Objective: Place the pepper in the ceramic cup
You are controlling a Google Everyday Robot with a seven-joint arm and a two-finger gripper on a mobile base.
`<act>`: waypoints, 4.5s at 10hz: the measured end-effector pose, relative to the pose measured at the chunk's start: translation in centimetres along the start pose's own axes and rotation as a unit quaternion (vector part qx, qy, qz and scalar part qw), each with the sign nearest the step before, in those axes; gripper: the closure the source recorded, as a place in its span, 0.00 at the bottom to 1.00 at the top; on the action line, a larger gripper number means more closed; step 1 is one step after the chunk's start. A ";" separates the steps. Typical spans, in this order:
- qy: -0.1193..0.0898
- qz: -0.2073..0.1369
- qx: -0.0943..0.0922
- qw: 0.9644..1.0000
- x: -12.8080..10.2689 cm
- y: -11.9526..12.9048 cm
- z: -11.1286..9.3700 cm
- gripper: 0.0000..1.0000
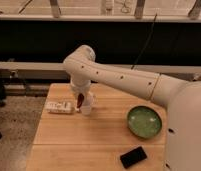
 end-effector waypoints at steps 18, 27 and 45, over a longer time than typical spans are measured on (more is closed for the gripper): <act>0.014 0.014 -0.008 1.000 2.6 2.7 2.3 0.77; 0.020 0.007 0.001 1.000 2.7 3.1 2.4 0.77; 0.026 -0.002 0.019 0.999 2.7 3.7 2.7 0.71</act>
